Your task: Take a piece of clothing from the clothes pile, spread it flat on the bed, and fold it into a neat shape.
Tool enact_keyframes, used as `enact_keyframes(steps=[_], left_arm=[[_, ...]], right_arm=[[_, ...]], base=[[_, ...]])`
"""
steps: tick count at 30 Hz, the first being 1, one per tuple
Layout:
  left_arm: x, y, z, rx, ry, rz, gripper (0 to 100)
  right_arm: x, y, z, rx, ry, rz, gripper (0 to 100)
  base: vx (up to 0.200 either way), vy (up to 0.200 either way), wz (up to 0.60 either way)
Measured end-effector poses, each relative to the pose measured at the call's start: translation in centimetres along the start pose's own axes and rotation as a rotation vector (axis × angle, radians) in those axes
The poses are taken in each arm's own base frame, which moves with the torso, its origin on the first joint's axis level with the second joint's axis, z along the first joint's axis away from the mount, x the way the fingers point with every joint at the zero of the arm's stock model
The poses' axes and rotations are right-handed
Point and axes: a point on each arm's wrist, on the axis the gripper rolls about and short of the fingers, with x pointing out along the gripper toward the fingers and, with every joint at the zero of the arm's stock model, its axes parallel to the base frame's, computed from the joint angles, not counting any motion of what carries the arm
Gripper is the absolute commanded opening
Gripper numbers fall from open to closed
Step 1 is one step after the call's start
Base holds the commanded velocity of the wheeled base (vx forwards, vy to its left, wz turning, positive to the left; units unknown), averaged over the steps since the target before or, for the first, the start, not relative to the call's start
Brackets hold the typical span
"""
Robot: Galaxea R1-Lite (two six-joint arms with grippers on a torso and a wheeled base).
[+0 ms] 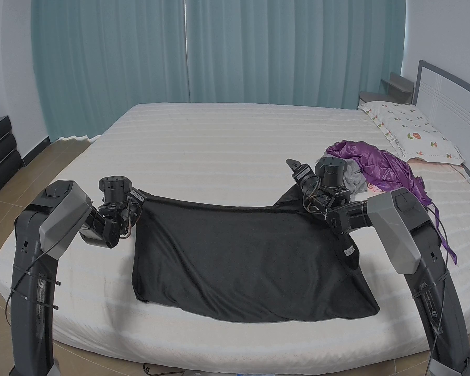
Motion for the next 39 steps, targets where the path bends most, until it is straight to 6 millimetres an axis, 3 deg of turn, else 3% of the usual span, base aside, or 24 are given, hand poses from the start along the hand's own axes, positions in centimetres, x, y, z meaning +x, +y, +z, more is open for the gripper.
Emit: enact_keyframes(steps=[5, 12, 21, 28, 34, 39], left_arm=[[0.0, 0.0, -0.1, 0.001, 0.002, 0.0, 0], [0.0, 0.0, -0.1, 0.001, 0.002, 0.0, 0], [0.0, 0.0, -0.1, 0.002, 0.002, 0.001, 0], [0.0, 0.0, -0.1, 0.002, 0.002, 0.0, 0], [0.0, 0.1, -0.1, 0.004, 0.003, 0.004, 0], [-0.1, 0.1, -0.1, 0.004, 0.004, 0.004, 0]], right_arm=[[0.4, -1.8, 0.7, -0.01, -0.037, -0.013, 100], [0.0, -2.3, 1.9, -0.018, -0.047, -0.037, 100], [-3.2, -4.1, 1.5, -0.061, 0.076, -0.129, 100], [-5.5, -4.7, 1.8, -0.235, 0.163, -0.139, 100], [-4.9, -4.4, 2.1, -0.361, 0.156, -0.105, 100], [-4.1, -5.5, 1.3, -0.46, 0.171, -0.106, 100]], base=[[0.0, 0.0, 0.0], [0.0, 0.0, 0.0], [0.0, 0.0, 0.0], [0.0, 0.0, 0.0], [0.0, 0.0, 0.0], [0.0, 0.0, 0.0]])
